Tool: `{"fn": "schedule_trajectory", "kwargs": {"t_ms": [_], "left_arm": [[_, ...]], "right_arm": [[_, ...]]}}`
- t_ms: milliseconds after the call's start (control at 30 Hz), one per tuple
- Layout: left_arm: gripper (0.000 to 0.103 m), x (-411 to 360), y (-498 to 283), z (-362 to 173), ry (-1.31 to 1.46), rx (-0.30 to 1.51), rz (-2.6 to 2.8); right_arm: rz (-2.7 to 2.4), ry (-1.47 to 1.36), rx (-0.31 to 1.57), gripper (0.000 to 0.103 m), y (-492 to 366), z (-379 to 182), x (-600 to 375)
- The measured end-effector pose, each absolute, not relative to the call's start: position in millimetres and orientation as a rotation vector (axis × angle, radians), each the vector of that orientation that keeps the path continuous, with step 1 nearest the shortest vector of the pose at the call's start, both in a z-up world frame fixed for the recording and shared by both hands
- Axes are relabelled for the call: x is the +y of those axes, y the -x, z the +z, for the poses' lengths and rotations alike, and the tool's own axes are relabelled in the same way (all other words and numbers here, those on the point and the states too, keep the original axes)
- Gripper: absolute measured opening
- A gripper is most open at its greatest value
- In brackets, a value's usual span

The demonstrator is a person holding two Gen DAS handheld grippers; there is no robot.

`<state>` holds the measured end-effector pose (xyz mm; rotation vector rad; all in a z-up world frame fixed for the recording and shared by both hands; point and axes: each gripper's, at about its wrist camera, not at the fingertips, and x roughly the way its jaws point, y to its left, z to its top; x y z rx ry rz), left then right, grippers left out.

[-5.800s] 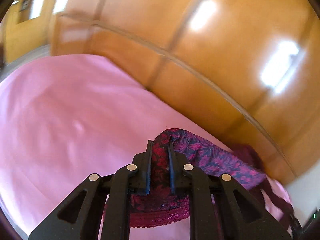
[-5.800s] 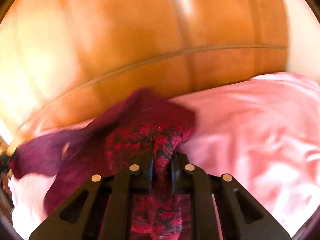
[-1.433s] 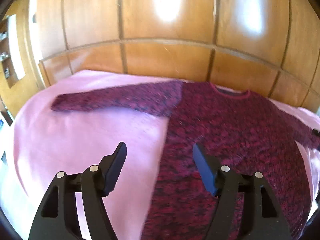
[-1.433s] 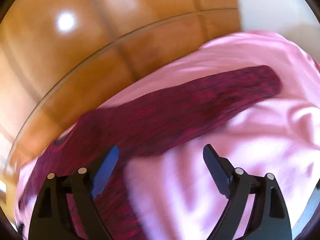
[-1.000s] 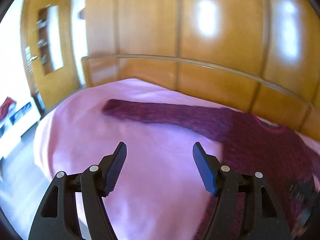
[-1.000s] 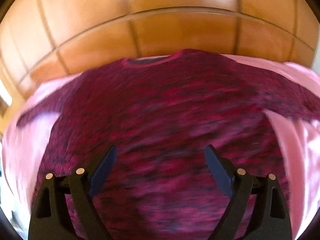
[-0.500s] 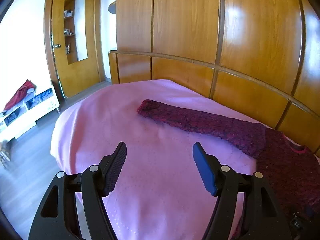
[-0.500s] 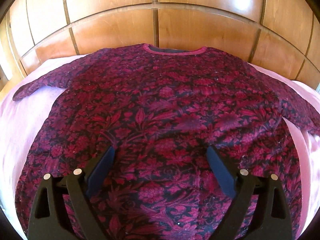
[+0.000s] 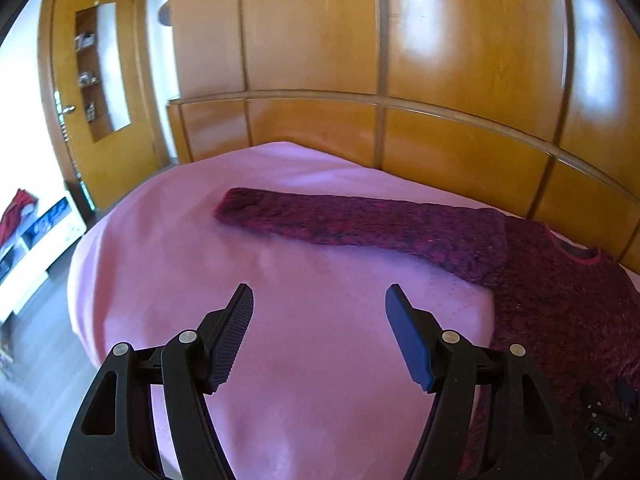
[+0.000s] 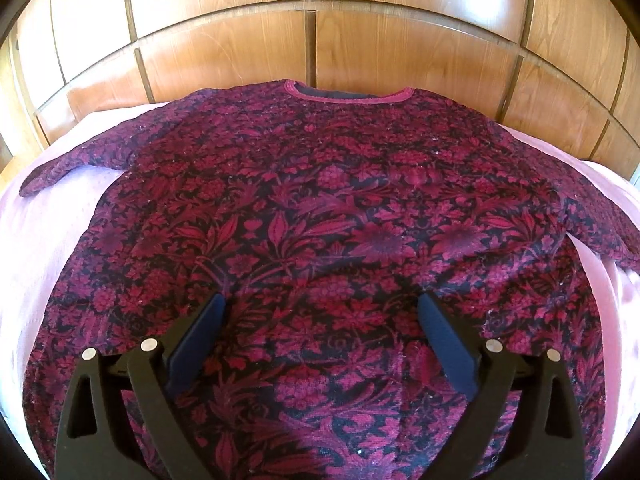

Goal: Fold small clothes
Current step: 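Grasp the sleeve cuff with the left gripper and lift it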

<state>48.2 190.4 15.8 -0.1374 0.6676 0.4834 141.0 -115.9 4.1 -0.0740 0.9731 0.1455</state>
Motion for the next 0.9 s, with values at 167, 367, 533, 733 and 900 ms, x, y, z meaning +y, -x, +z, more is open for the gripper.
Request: {"fn": "schedule_trajectory", "kwargs": {"t_ms": [167, 367, 533, 733, 900], "left_arm": [[0.068, 181, -63, 14, 0.112, 0.664, 0.450], [0.068, 180, -77, 9, 0.095, 0.677, 0.440], [0.068, 181, -84, 4, 0.090, 0.688, 0.444], [0.078, 231, -111, -22, 0.281, 0.765, 0.424], [0.078, 317, -136, -52, 0.559, 0.783, 0.468]], "right_arm": [[0.144, 0.075, 0.973, 0.097, -141, 4, -116], [0.146, 0.073, 0.975, 0.098, -141, 3, -116], [0.145, 0.072, 0.975, 0.098, -141, 3, -115], [0.145, 0.071, 0.976, 0.099, -141, 3, -115], [0.146, 0.068, 0.977, 0.099, -140, 3, -115]]}}
